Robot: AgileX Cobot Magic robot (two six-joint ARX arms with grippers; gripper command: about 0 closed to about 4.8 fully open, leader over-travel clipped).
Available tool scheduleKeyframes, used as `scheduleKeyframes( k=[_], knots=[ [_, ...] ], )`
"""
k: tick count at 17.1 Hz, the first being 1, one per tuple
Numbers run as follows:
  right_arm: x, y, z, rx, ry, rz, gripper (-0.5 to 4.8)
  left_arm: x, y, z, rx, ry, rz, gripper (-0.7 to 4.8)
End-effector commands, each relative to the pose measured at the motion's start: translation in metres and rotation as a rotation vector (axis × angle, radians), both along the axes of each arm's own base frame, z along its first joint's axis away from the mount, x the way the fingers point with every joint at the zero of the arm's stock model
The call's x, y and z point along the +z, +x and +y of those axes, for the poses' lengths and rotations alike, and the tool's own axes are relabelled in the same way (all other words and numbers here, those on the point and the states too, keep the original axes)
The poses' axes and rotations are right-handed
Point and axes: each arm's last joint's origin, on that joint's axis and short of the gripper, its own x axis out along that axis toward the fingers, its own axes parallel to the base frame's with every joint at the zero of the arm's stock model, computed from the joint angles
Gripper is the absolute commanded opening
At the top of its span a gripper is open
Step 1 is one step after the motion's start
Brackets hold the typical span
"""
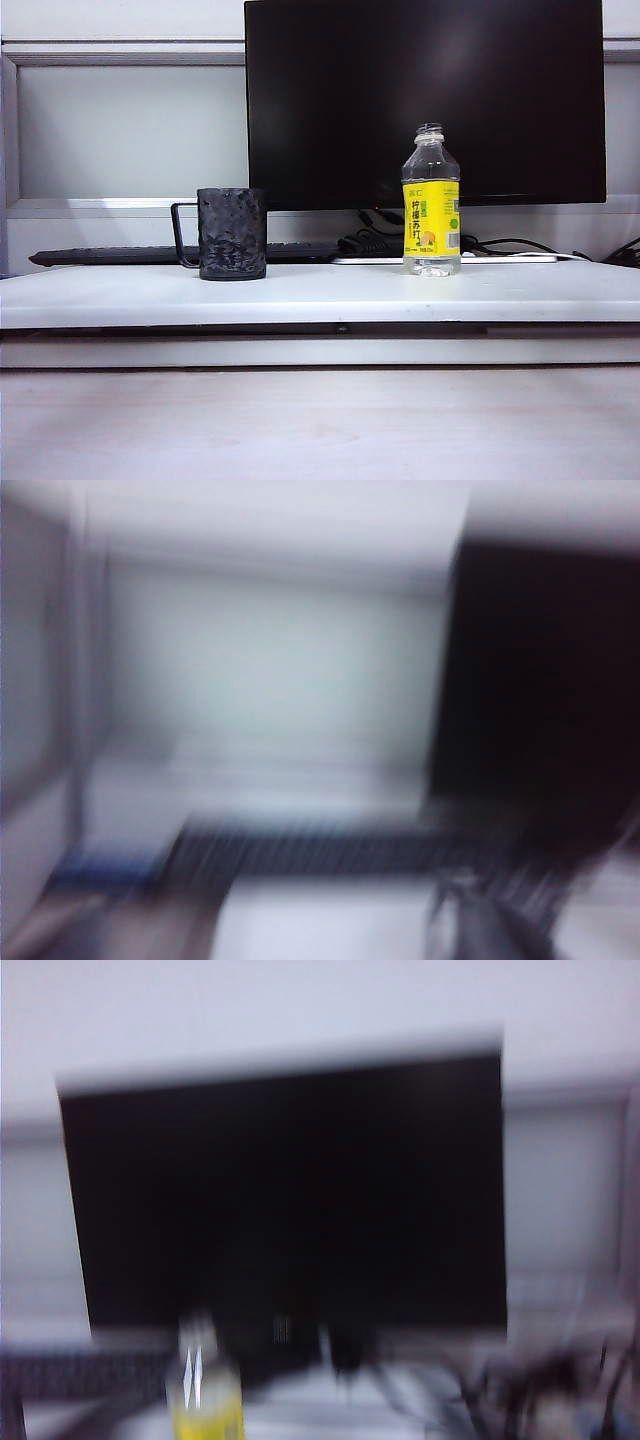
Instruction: Carefully pick up the bottle and pour some water from the bottle into the cup.
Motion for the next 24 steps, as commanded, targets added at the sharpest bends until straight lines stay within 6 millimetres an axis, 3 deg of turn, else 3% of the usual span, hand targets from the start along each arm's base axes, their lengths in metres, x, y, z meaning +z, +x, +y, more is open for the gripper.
scheduleKeyframes(
  k=[1,3,5,9,13,14,17,20,24],
  knots=[
    [0.042,-0.006,0.001,0.019,-0.046,-0.035,4.28,0.035,-0.014,-0.003,-0.088,0.0,-0.085,4.79],
    [0.074,0.008,0.002,0.045,-0.123,-0.034,4.28,0.055,-0.016,-0.004,-0.119,0.014,-0.088,4.79],
    [0.11,0.046,0.005,0.129,-0.157,0.037,4.28,0.078,0.0,-0.007,-0.268,0.017,-0.016,4.79],
    [0.119,0.107,0.012,0.284,-0.18,0.173,4.27,0.09,0.036,-0.01,-0.464,-0.045,0.147,4.79],
    [0.09,0.162,0.036,0.396,-0.181,0.345,4.32,0.078,0.072,-0.018,-0.566,-0.071,0.266,4.79],
    [0.073,0.182,0.053,0.435,-0.272,0.392,4.33,0.071,0.084,-0.029,-0.613,-0.076,0.31,4.79],
    [0.039,0.212,0.08,0.421,-0.396,0.483,4.79,0.05,0.113,-0.063,-0.627,0.022,0.369,4.79],
    [0.016,0.23,0.085,0.423,-0.402,0.57,4.79,0.029,0.134,-0.08,-0.595,0.027,0.446,4.79],
    [0.002,0.247,0.088,0.367,-0.401,0.574,4.79,0.012,0.15,-0.086,-0.563,0.028,0.504,4.79]
  ],
)
